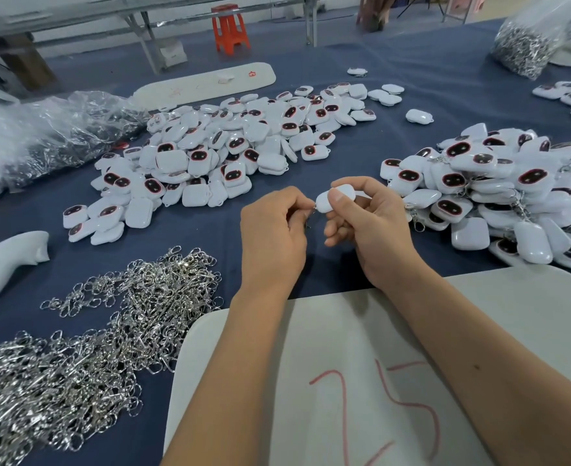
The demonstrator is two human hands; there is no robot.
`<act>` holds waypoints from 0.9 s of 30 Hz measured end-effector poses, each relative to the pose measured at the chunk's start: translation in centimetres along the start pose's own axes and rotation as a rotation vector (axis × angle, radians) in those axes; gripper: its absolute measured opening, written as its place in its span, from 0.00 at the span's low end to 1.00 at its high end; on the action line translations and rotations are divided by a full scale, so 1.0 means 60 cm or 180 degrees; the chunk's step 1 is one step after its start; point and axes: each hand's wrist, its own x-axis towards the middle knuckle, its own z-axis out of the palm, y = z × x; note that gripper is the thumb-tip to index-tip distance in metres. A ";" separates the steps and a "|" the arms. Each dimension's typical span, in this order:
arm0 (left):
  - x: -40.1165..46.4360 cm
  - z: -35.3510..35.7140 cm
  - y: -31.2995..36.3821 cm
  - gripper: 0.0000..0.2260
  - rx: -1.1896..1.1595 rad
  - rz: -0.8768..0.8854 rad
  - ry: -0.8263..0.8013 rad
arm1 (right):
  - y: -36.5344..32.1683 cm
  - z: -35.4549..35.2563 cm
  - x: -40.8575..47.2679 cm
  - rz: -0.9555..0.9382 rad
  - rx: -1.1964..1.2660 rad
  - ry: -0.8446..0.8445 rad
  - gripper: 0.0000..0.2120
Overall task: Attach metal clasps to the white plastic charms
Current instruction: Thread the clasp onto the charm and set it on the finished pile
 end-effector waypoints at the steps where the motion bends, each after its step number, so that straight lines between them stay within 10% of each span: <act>1: 0.000 0.002 0.001 0.09 -0.0132 -0.0108 0.0027 | -0.002 -0.001 0.000 0.0011 0.0068 -0.0024 0.05; 9: -0.002 0.004 -0.002 0.08 -0.0195 0.0060 0.0178 | -0.002 0.000 0.000 0.0013 0.0130 -0.0153 0.10; 18: -0.002 0.018 0.010 0.05 -0.2310 -0.1679 0.0054 | -0.007 -0.002 0.000 0.0082 0.0473 -0.0337 0.09; 27: -0.003 0.015 0.019 0.07 -0.2517 -0.1430 0.0461 | -0.007 0.000 -0.002 0.0088 0.0306 -0.0341 0.08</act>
